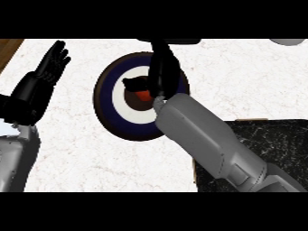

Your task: Pick the bell pepper from the tray and place it in the plate

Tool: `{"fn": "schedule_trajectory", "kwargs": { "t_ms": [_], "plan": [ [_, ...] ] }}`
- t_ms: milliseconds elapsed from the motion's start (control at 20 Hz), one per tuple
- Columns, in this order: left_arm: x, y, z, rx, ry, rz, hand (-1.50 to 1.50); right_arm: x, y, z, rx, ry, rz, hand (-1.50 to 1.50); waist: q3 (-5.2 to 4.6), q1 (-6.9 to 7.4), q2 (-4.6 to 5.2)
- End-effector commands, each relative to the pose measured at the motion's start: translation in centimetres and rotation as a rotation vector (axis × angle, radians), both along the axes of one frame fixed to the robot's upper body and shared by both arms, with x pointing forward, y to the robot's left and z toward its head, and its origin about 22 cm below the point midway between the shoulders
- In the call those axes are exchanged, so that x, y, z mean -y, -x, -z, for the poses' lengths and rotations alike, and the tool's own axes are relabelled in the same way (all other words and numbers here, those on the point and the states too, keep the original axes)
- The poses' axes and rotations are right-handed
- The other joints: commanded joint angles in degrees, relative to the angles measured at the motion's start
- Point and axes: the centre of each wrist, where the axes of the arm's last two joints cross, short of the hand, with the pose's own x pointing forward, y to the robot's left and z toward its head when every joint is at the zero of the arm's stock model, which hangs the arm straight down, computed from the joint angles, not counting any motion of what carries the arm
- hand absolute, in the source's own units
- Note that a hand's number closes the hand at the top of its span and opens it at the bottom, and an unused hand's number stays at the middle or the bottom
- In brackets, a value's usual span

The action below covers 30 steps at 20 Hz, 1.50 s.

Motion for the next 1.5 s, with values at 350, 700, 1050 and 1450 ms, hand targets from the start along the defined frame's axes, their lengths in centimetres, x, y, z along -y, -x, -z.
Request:
{"fn": "schedule_trajectory", "kwargs": {
  "t_ms": [350,700,1050,1450],
  "plan": [
    [-0.4,0.9,-0.5,0.004,-0.001,-0.029,0.00,0.7,0.4,-1.6,0.185,-0.367,0.078,-1.50,0.06,-2.07,-0.74],
    [-2.7,1.3,1.4,-0.010,0.019,-0.090,0.00,5.6,3.2,2.2,0.229,-0.469,0.104,-1.50,0.04,-5.12,-1.16],
    [-2.7,1.2,-0.8,-0.015,-0.003,-0.104,0.00,12.7,7.4,3.9,0.252,-0.465,0.021,-1.50,0.01,-5.86,-1.45],
    [-0.9,2.2,0.4,-0.026,-0.005,-0.098,0.00,19.2,10.7,7.3,0.238,-0.447,0.035,-1.50,-0.01,-5.48,-1.43]
  ]
}}
